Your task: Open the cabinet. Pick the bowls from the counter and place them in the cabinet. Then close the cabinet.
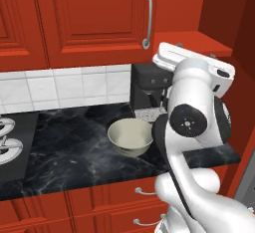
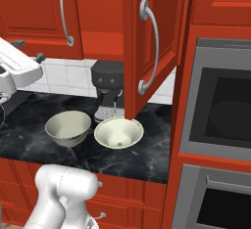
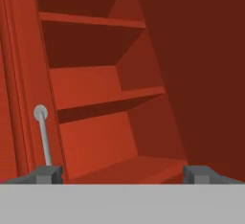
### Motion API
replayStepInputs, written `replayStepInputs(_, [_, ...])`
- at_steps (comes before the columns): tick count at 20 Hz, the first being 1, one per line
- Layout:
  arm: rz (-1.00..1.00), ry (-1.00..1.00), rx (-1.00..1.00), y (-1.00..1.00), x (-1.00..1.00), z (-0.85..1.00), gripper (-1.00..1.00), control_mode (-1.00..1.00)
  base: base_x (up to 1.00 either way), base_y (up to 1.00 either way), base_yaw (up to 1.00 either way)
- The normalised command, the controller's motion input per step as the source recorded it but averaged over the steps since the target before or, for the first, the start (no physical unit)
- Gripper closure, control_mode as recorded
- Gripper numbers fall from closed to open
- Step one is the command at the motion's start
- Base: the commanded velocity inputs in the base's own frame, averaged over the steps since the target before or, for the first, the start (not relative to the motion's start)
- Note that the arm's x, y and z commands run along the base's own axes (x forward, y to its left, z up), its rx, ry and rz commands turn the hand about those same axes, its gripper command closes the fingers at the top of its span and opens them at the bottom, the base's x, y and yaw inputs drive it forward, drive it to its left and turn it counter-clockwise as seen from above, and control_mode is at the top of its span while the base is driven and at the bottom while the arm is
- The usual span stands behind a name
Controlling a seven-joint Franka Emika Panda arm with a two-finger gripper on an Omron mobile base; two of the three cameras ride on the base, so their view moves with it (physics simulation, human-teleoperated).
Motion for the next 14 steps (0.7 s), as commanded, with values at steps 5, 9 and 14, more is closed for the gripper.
replayStepInputs(5, [0.21, 0.1, 0.0, 0.0, 0.13, 0.0, -1.0, -1.0, 0.0, 0.0, 0.0])
replayStepInputs(9, [0.13, 0.0, 0.0, 0.0, 0.16, 0.0, -1.0, -1.0, 0.0, 0.0, 0.0])
replayStepInputs(14, [0.05, 0.0, 0.0, 0.0, 0.34, -0.02, -1.0, -1.0, 0.0, 0.0, 0.0])
